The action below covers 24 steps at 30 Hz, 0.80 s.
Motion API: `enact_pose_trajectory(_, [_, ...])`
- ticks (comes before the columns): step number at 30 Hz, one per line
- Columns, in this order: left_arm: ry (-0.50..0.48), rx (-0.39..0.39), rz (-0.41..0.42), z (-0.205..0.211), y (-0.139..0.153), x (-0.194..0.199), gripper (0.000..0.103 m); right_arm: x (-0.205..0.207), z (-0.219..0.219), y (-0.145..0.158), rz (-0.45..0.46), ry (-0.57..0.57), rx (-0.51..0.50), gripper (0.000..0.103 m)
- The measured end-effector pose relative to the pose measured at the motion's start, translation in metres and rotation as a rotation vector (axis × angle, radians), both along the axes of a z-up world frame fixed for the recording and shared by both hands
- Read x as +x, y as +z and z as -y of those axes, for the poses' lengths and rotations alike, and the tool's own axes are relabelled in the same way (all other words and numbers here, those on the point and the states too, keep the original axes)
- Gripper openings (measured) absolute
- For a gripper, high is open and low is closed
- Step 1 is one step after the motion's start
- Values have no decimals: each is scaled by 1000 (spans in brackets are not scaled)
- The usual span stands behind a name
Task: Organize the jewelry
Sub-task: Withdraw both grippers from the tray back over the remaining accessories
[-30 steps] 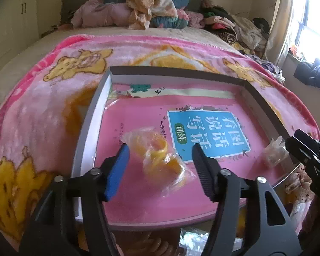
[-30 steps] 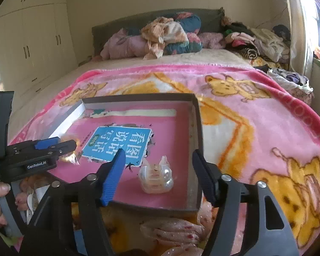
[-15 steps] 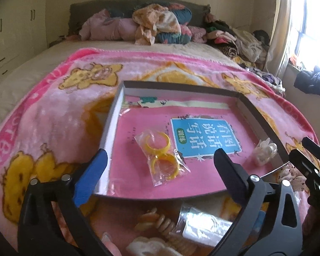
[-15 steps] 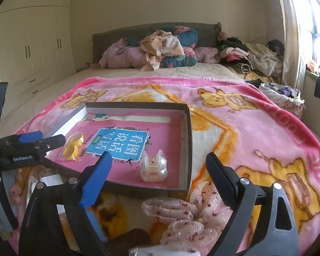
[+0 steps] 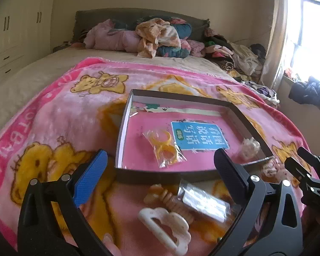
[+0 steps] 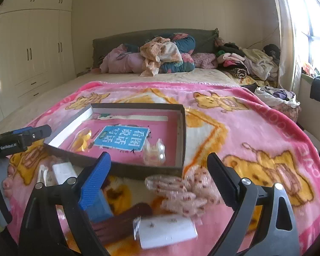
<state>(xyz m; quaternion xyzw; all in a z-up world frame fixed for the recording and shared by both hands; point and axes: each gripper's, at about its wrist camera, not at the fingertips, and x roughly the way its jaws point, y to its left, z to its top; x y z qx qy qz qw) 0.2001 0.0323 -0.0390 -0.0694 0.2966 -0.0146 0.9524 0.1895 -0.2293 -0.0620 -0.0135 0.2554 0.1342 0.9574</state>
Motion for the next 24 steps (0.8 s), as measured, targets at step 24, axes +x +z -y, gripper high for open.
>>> enact_pose_trajectory(24, [-129,10,-4,31,-12,-58,91,-55,11,-18,-51,-2,-35,89])
